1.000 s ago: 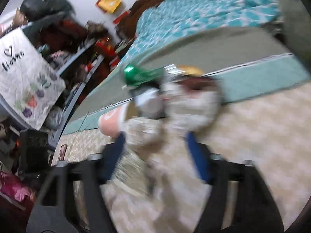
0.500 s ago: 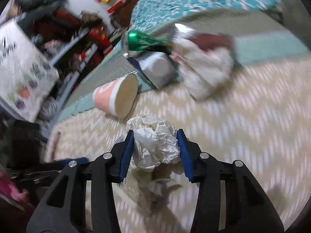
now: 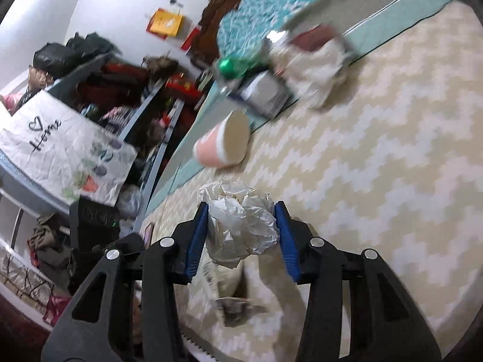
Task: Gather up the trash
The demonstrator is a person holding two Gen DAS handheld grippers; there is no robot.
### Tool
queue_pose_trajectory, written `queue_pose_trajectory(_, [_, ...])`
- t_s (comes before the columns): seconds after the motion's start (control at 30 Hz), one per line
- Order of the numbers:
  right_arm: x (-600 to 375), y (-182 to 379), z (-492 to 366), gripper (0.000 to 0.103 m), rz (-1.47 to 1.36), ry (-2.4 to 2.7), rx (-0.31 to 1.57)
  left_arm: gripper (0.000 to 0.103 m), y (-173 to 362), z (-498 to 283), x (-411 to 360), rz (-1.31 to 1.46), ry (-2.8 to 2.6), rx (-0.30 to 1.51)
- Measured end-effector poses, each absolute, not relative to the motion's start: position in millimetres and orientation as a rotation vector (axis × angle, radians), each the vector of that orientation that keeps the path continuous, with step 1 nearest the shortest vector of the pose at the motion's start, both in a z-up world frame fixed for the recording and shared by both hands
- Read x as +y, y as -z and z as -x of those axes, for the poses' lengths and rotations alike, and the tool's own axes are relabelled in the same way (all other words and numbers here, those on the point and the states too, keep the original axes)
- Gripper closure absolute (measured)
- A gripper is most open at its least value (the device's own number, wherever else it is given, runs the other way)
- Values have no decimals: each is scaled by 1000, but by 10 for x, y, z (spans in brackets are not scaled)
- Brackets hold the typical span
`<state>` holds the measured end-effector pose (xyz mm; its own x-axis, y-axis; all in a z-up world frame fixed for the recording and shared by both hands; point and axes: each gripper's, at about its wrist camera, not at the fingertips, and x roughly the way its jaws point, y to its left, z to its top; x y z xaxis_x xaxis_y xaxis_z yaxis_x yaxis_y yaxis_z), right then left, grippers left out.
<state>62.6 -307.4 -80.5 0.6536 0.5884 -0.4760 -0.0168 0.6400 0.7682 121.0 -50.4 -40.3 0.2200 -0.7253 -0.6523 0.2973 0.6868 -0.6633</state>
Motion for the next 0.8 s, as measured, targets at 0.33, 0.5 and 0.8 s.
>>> queue_pose_trajectory(0.33, [-3373, 892, -552, 56, -902, -354, 773, 9, 485, -1186, -837, 368, 751, 1210])
queue_pose_trajectory(0.5, [-3344, 868, -571, 56, -906, -359, 770, 9, 532, -1205, -976, 331, 727, 1233])
queue_pose_trajectory(0.8, [-3345, 841, -551, 56, -921, -368, 760, 32, 524, -1202, -1293, 188, 681, 1163])
